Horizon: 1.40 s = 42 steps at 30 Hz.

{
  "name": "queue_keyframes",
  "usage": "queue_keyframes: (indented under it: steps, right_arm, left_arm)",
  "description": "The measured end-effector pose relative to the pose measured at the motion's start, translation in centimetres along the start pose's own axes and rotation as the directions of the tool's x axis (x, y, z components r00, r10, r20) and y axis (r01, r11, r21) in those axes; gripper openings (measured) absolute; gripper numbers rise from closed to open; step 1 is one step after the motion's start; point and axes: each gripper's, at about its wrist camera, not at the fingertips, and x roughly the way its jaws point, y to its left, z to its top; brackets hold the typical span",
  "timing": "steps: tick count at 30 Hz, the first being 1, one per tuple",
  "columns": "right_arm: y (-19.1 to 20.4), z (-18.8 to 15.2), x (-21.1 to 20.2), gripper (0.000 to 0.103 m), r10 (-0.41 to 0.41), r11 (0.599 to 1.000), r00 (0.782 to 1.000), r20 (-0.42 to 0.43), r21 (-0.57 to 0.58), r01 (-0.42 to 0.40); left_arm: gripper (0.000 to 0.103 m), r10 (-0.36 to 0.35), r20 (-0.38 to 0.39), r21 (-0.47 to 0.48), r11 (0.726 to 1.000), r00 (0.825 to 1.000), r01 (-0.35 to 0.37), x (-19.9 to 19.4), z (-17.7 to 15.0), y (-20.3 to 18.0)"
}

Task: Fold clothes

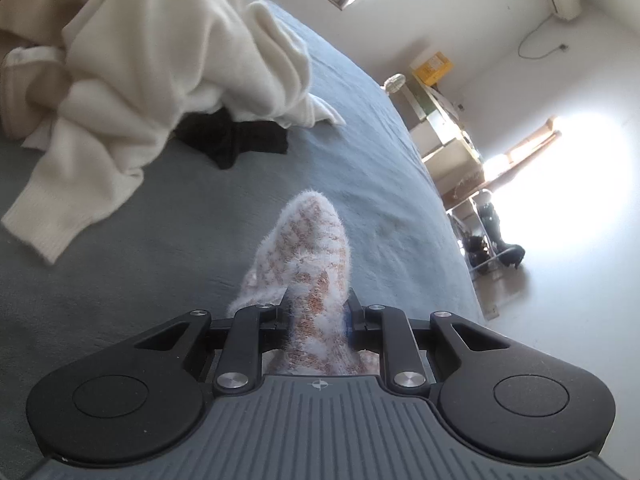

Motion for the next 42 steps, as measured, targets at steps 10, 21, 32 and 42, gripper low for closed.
queue_keyframes:
  steps: [10, 21, 32, 42]
  right_arm:
    - [-6.6, 1.2, -4.6, 0.024, -0.106, 0.984, 0.985, 0.133, 0.153, 0.085]
    - [-15.8, -1.0, -9.7, 0.024, -0.273, 0.899, 0.953, 0.130, 0.386, 0.205]
    - [-21.7, -7.8, -13.5, 0.024, -0.288, 0.717, 0.957, 0.025, 0.669, 0.198]
    - [-27.2, -9.9, -13.4, 0.024, -0.102, 0.534, 0.995, -0.005, 0.844, 0.059]
  left_arm:
    - [0.019, 0.057, -0.067, 0.218, 0.975, 0.996, -0.041, 5.8, -3.6, -11.4]
    - [0.020, 0.115, -0.200, 0.341, 0.939, 0.973, -0.041, 15.3, -11.2, -17.0]
    - [0.033, 0.128, -0.297, 0.396, 0.918, 0.946, 0.000, 18.9, -17.2, -17.6]
    - [0.062, -0.057, -0.274, 0.525, 0.827, 0.960, 0.199, 6.3, -17.9, -18.0]
